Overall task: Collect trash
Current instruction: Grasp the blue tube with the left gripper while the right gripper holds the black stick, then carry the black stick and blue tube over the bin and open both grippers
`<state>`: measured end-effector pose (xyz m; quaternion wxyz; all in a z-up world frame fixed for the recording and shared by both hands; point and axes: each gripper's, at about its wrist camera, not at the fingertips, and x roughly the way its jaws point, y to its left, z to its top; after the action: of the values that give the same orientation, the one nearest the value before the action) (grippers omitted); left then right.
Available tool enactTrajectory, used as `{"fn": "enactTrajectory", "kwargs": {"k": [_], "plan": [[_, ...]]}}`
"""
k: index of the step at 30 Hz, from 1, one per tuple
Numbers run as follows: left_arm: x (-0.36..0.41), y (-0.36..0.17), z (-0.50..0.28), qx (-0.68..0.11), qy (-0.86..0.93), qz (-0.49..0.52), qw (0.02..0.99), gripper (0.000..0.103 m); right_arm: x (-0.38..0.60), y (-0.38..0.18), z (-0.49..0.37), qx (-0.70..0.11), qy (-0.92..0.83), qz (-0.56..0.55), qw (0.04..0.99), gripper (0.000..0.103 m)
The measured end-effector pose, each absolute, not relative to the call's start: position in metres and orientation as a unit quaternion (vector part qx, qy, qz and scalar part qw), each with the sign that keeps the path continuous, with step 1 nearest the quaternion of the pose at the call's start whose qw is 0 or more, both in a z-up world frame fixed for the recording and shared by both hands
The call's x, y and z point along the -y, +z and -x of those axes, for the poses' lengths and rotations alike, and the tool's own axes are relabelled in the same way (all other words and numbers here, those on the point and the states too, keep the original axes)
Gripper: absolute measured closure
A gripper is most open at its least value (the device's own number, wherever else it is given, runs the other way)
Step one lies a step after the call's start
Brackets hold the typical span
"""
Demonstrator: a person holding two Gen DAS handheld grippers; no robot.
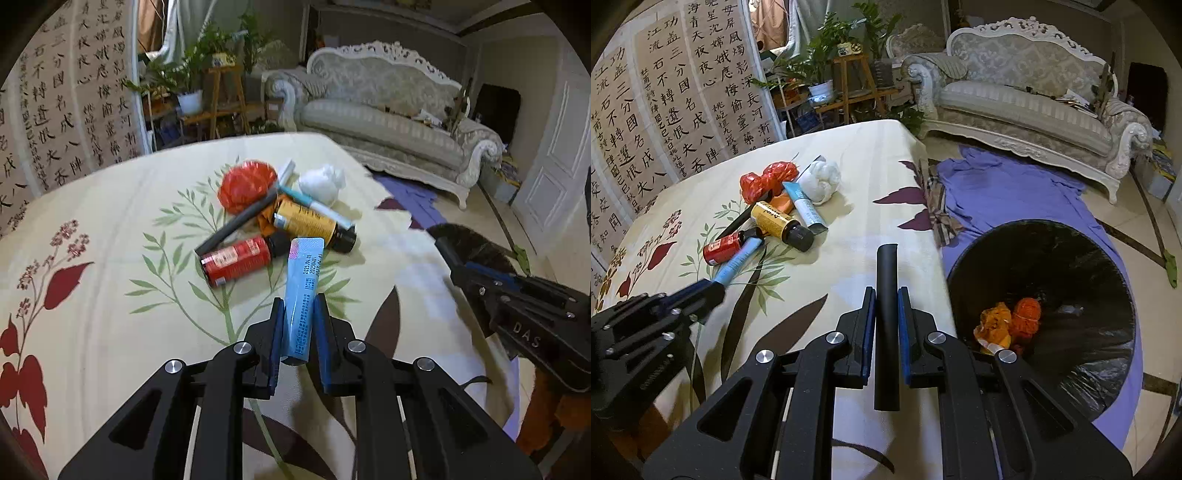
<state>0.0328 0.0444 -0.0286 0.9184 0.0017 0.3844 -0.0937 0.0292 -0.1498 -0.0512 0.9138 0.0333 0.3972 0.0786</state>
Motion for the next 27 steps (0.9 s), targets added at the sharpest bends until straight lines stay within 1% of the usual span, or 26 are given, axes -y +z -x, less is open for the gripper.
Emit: {"fn": "enactTrajectory", "kwargs": {"k": [5, 11, 27], "plan": [[-0.031, -0.016, -0.026, -0.348, -0.092, -0.007, 0.933, 0.085, 0.164, -0.045, -0.023, -0.386, 0.058, -0.033, 0.92, 0.091], [-0.002, -0.01, -0.031, -0.329, -0.122, -0.003, 0.936, 0.085, 0.192, -0.04, -0.02, -0.373, 0.019, -0.036, 0.927, 0.091], [0.09, -0.015, -0.054, -0.31, -0.185, -0.037, 0.932, 0.085, 0.271, -0.042, -0.031, -0.342, -0.058, -0.049, 0.936, 0.091]]}}
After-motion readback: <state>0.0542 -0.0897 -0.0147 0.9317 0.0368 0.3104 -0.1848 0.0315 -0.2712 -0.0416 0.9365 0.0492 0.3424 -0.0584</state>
